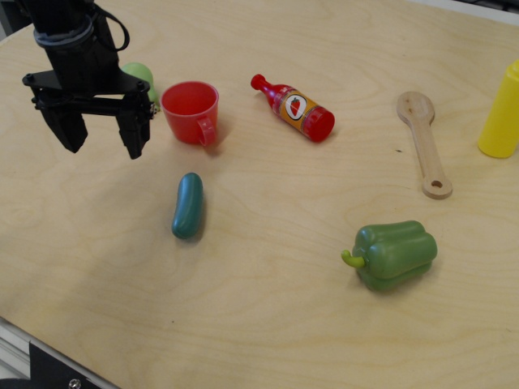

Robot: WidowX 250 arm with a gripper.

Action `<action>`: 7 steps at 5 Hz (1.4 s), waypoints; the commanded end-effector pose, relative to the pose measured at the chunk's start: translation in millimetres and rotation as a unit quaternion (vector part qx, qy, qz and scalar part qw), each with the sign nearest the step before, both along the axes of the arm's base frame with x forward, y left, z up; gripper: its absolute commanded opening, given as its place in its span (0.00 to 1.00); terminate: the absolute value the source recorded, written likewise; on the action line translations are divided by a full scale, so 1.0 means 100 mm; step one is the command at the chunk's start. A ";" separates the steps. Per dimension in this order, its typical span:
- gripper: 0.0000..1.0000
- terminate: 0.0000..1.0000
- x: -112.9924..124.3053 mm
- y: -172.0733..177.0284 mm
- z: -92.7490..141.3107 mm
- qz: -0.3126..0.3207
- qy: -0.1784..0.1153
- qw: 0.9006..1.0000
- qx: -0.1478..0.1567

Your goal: Put cucumber in cup

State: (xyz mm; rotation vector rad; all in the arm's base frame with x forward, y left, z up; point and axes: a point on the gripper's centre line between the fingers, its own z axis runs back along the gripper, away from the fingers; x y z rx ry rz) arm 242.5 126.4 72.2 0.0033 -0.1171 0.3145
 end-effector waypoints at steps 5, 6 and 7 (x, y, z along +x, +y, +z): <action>1.00 0.00 0.10 -0.83 -0.41 -0.042 0.009 0.999 -0.003; 1.00 0.00 0.10 -0.80 -0.51 -0.035 0.019 0.999 0.007; 1.00 0.00 0.11 -0.79 -0.60 -0.028 0.026 0.999 0.013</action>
